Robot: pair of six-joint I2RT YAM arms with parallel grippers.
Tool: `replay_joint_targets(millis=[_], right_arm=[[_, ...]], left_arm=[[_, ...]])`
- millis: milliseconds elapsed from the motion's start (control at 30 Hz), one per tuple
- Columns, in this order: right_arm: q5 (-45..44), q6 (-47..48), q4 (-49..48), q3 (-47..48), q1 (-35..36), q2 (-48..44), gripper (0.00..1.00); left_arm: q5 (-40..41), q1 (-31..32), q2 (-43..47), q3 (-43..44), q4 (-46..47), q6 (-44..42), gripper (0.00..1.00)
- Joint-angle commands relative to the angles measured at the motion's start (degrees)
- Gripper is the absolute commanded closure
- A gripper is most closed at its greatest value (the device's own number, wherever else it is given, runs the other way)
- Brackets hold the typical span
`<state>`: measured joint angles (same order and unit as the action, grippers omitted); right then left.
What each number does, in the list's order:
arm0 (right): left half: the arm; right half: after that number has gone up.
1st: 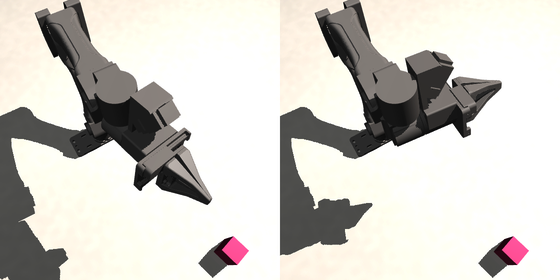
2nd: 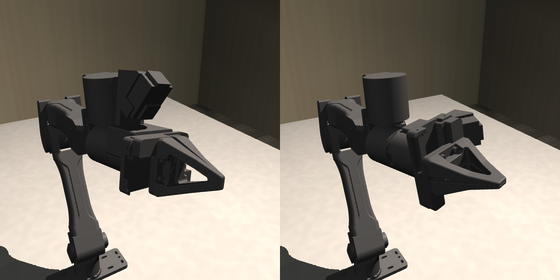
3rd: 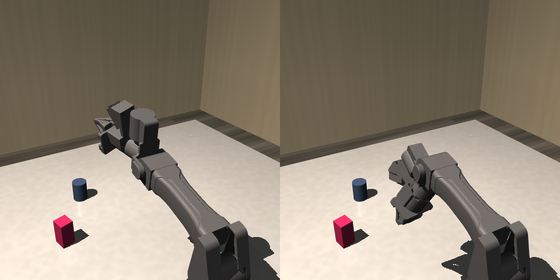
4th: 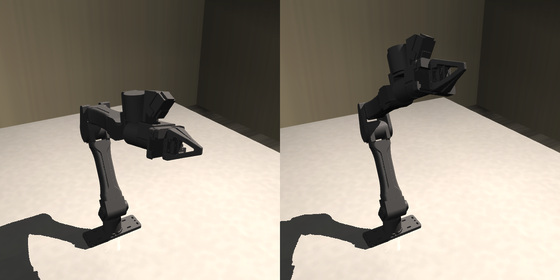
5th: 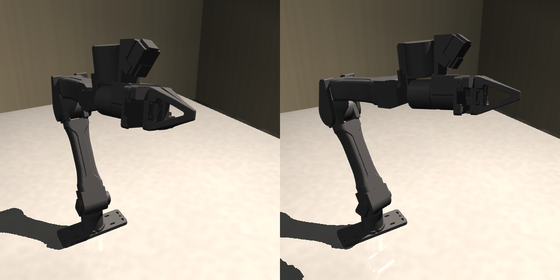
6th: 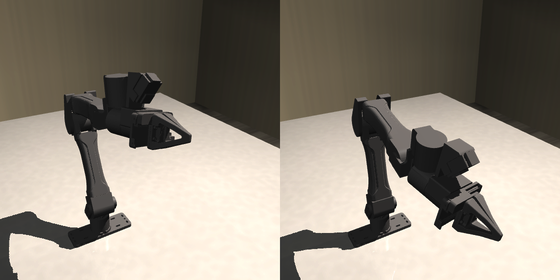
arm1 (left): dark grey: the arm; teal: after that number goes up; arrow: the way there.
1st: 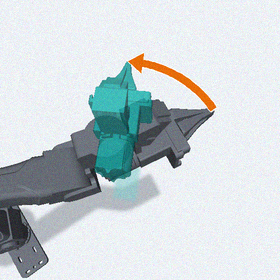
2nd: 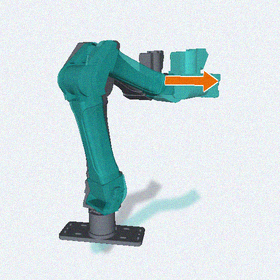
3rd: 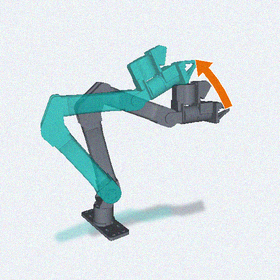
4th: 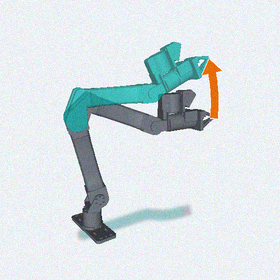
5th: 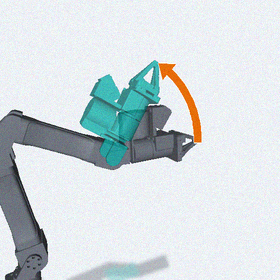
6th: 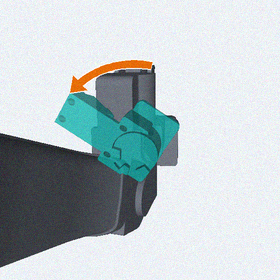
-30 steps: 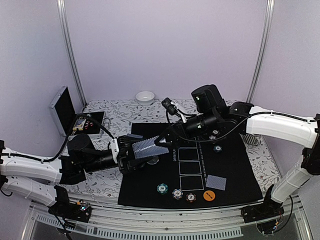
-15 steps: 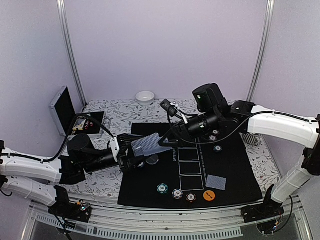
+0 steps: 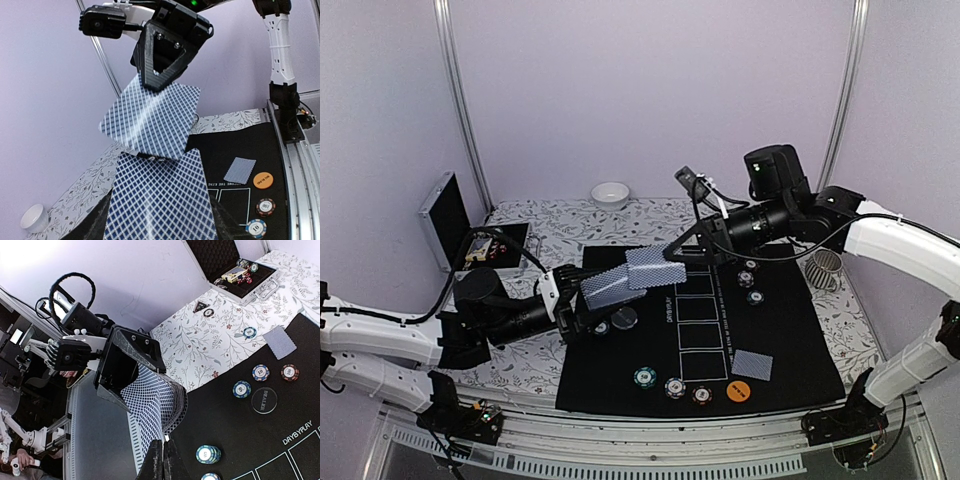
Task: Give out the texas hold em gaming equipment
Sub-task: Distribute the poker card in the small blind area.
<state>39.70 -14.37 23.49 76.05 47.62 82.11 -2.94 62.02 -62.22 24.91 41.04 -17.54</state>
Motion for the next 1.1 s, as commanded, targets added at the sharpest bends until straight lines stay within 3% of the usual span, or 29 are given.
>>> replay_joint_targets(millis=[0,100,300,367,567,767,967,1033,1067], right_arm=[[1.9,-0.2,0.8,0.5,-4.8,-5.5,0.98],[-3.6,-0.7,0.9,-2.1,-12.1,-9.3,0.98],[-32.1,-3.8,0.5,-12.7,-26.9,-12.3,0.98],[-35.5,-4.8,-2.2,-16.2,-30.1,-10.8,0.98],[-35.5,-7.5,-11.7,-22.6,-38.5,0.0,0.98],[-35.2,-8.9,-15.7,-22.8,-39.2,8.7,0.98],[-37.6,-9.1,-16.4,-24.0,-39.4,11.0,0.97],[-38.4,-9.2,-16.3,-24.5,-39.3,10.6,0.91],[-38.8,-9.2,-16.2,-24.8,-39.3,10.2,0.77]], left_arm=[[1.4,0.8,1.2,-0.6,0.5,0.1,0.44],[1.4,0.8,1.6,-0.8,0.4,0.2,0.44],[1.7,0.8,2.1,-1.2,0.4,0.2,0.44],[1.8,0.8,2.2,-1.4,0.4,0.3,0.44],[2.3,0.8,3.1,-2.1,0.3,0.4,0.44],[3.1,0.8,4.7,-2.9,-0.9,0.4,0.44],[3.4,0.8,5.5,-3.1,-1.4,0.0,0.44],[3.4,0.8,5.5,-3.0,-1.4,-0.1,0.44],[3.4,0.8,5.4,-3.0,-1.4,-0.1,0.44]])
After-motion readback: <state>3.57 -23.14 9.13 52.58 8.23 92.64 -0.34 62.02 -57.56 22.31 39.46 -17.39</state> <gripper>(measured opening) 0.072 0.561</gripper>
